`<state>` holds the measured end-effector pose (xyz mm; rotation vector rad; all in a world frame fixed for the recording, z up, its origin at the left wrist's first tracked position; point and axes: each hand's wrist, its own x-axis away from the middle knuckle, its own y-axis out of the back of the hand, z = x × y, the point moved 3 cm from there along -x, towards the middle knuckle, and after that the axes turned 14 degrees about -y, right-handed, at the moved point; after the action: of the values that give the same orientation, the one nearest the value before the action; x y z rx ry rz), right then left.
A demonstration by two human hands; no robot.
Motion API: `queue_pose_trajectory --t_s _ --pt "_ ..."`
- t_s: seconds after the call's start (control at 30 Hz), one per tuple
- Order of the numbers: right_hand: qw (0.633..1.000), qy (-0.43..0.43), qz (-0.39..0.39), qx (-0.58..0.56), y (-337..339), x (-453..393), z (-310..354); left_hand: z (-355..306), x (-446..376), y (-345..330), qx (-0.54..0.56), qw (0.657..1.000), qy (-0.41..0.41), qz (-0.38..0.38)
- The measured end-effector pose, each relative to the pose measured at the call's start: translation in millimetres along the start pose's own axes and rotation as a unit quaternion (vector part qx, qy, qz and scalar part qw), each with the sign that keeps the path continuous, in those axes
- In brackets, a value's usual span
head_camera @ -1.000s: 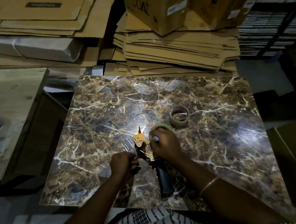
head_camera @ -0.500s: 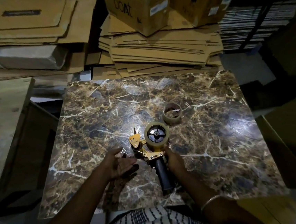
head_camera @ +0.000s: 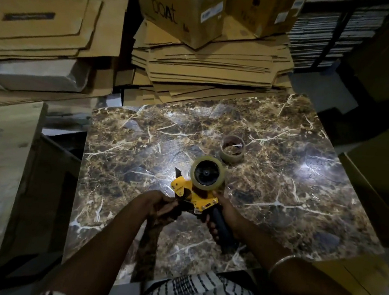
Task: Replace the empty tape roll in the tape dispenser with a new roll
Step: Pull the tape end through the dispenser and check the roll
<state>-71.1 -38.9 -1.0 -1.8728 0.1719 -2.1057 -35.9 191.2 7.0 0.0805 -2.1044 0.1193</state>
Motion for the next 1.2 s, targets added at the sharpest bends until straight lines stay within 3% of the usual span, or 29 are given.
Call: queue_pose_trajectory --t_s 0.13,0.27,0.37,0.43,0.53,0.8,1.0,1.1,1.2 --pt "0.996 0.039 -0.036 0.066 -14 9 13 -13 -13 21 -0.112 0.993 -0.03 -0.023" --pt "0.988 0.125 -0.063 0.068 -30 5 28 -33 -20 43 -0.182 0.97 -0.142 -0.077" --pt "0.982 0.151 -0.089 0.072 -38 4 30 -49 -22 64 -0.276 0.927 -0.219 -0.131" --pt "0.976 0.164 -0.111 0.088 -44 5 29 -59 -24 73 -0.354 0.886 -0.271 -0.129" --pt "0.957 0.191 -0.155 0.155 -56 -4 31 -66 -29 78 -0.439 0.843 -0.282 -0.131" --pt "0.934 0.234 -0.188 0.194 -72 -18 43 -93 -30 78 -0.523 0.75 -0.357 -0.19" --pt "0.929 0.222 -0.232 0.186 -62 2 38 -119 -44 132 -0.486 0.737 -0.364 -0.299" --pt "0.933 0.217 -0.241 0.158 -56 3 30 -125 -48 144 -0.452 0.747 -0.406 -0.27" --pt "0.939 0.207 -0.234 0.14 -58 -1 32 -100 -45 109 -0.436 0.737 -0.486 -0.173"
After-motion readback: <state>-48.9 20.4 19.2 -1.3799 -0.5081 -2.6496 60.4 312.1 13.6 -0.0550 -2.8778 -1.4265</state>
